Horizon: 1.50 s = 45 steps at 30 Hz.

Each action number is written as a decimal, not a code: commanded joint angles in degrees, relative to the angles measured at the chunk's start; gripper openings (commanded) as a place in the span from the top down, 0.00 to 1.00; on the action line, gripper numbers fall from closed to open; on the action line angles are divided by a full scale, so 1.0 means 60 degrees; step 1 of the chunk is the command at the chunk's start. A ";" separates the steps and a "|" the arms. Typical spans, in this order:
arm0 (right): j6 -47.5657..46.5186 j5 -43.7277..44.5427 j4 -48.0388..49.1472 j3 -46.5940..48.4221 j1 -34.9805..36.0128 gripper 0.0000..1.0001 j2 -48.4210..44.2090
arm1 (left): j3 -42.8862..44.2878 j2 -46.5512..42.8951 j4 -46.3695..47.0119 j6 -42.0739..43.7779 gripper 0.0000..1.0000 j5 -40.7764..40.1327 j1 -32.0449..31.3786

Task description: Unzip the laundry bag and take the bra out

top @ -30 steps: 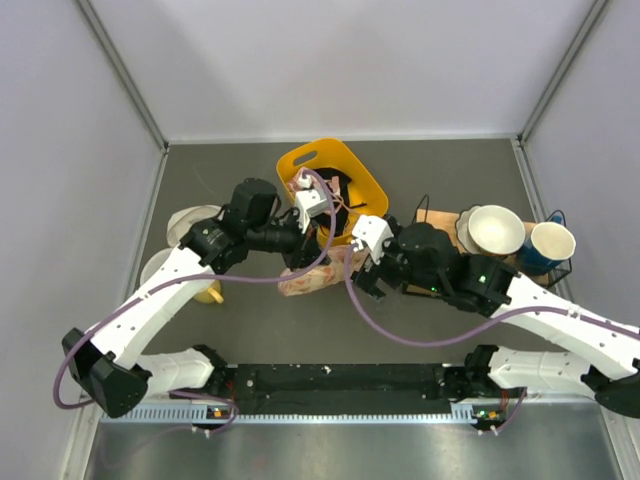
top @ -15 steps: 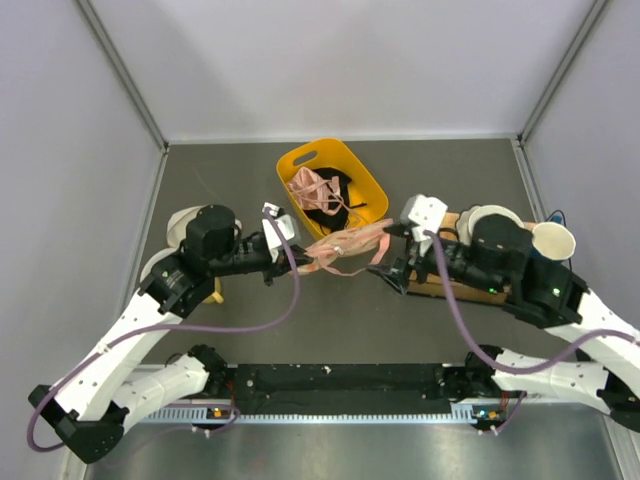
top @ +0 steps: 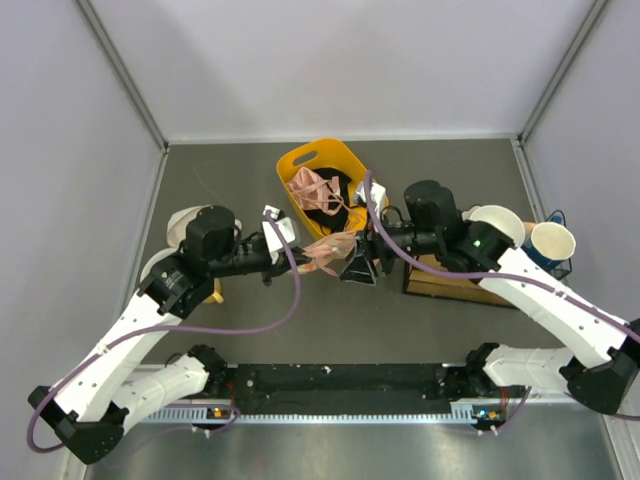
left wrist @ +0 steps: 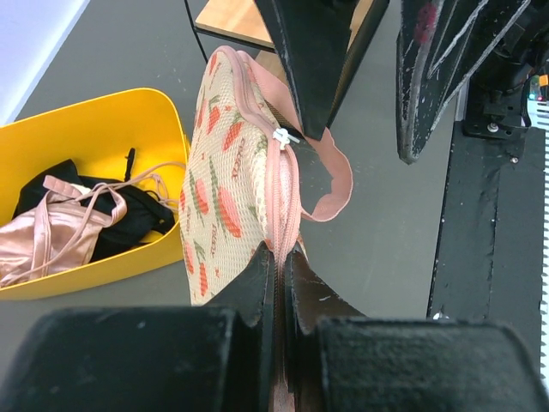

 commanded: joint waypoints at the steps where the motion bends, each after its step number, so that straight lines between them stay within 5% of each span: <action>1: 0.1313 -0.1518 0.1183 0.0170 -0.0341 0.41 0.0279 | -0.0059 -0.0214 0.0729 0.0180 1.00 0.0056 0.0010; 10: 0.2280 -0.2953 0.2443 -0.0153 -0.1206 0.35 0.0864 | -0.0220 -0.0331 0.0861 0.0238 1.00 0.0027 0.0010; 26: 0.2531 -0.3292 0.2855 -0.0709 -0.1470 0.38 0.0822 | -0.0249 -0.0463 0.0891 0.0283 1.00 -0.0134 0.0010; 31: 0.2531 -0.2795 0.2986 -0.1427 -0.1485 0.28 0.0353 | -0.0235 -0.0419 0.0891 0.0283 1.00 -0.0207 0.0010; 40: 0.4316 -0.4139 0.5940 -0.2072 -0.1499 0.28 0.0484 | -0.0293 -0.0536 0.0891 0.0239 1.00 -0.0120 0.0010; 45: 0.4494 -0.4361 0.6195 -0.1721 -0.1499 0.28 0.0761 | -0.0293 -0.0536 0.0876 0.0253 1.00 -0.0105 0.0010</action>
